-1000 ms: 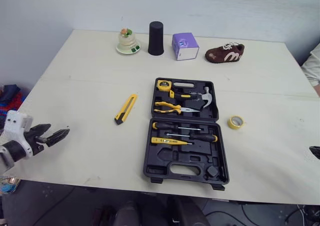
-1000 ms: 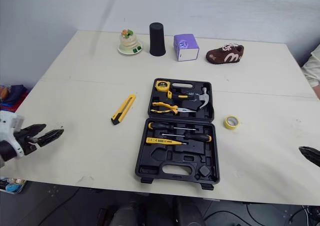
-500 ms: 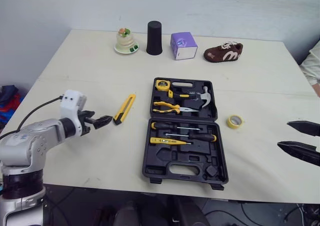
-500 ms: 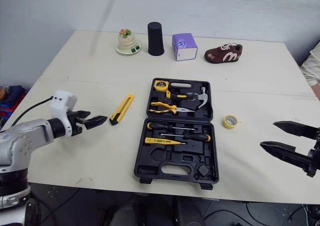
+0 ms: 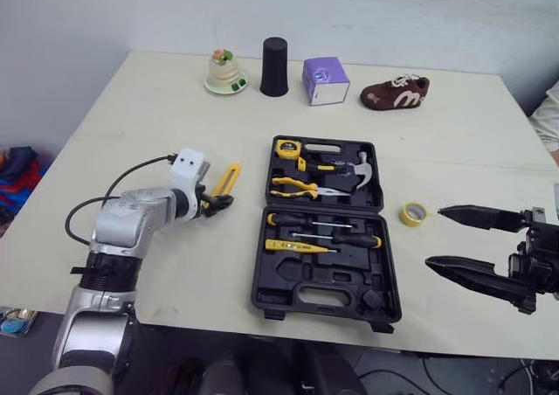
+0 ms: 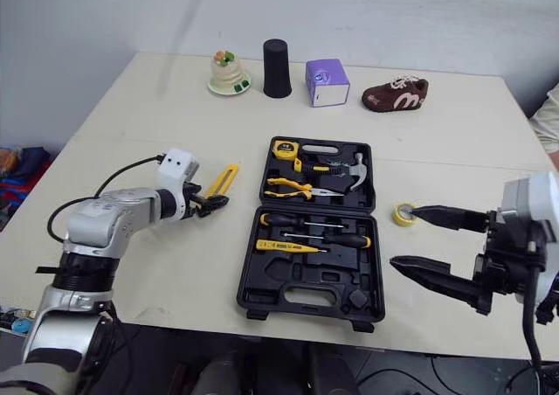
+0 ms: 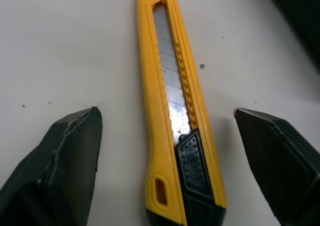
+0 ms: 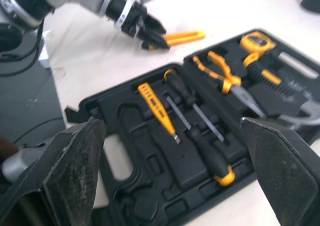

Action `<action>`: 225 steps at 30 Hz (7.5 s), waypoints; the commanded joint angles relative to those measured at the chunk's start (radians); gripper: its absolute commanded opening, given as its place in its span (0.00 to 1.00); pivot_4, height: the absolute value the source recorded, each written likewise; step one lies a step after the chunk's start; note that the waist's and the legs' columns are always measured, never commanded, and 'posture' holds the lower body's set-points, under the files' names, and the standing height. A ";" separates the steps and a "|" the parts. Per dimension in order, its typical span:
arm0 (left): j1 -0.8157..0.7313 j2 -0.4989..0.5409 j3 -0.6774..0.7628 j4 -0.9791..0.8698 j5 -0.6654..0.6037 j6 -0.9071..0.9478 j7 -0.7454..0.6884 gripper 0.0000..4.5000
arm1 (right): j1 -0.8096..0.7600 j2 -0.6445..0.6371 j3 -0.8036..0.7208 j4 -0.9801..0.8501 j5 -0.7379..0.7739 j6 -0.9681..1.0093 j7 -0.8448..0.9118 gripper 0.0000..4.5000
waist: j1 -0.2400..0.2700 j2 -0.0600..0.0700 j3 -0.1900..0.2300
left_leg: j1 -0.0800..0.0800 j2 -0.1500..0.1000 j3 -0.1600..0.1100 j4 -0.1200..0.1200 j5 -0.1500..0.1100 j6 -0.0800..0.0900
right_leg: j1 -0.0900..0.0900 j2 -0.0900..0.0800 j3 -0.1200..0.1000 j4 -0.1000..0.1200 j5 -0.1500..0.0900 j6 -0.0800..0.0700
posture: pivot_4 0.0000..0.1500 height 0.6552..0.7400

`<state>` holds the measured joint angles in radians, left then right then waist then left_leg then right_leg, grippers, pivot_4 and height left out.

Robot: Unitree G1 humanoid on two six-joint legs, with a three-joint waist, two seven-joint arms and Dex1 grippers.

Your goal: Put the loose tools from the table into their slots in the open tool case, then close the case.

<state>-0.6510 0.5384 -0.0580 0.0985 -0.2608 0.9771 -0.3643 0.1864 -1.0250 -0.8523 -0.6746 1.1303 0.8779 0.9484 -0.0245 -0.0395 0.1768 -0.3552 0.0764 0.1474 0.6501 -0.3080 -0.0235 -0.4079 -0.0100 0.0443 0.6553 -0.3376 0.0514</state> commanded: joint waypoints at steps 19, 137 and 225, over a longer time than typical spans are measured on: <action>-0.076 0.177 -0.159 -0.297 -0.150 -0.125 -0.658 0.30 | 0.203 -0.025 -0.134 -0.064 0.032 0.053 0.042 1.00 | -0.003 0.000 0.000 | -0.002 0.000 0.000 -0.001 0.001 0.000 | -0.001 0.000 0.000 -0.001 0.000 0.001 | 1.00 0.93; 0.085 0.156 0.148 -0.213 -0.317 -0.380 -0.735 0.98 | -0.288 -0.169 0.469 0.655 -0.666 -0.408 0.229 1.00 | -0.022 0.004 0.001 | 0.000 -0.004 0.003 0.001 -0.002 0.005 | -0.001 -0.005 0.000 0.001 0.000 0.004 | 1.00 0.93; 0.098 0.223 -0.070 -0.444 -0.356 -0.412 -0.950 1.00 | -0.047 0.203 0.692 0.121 -0.595 -0.404 0.160 0.02 | -0.028 0.006 0.010 | -0.006 0.002 0.000 0.014 -0.003 0.003 | -0.002 0.002 0.001 0.005 -0.001 0.003 | 1.00 0.93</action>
<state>-0.5427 0.7596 -0.1370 -0.3379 -0.6189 0.5790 -1.3120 0.1332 -0.8358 -0.1538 -0.5628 0.5402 0.5145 1.1317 -0.0528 -0.0331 0.1865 -0.3612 0.0778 0.1474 0.6643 -0.3111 -0.0201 -0.4099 -0.0083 0.0453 0.6609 -0.3384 0.0544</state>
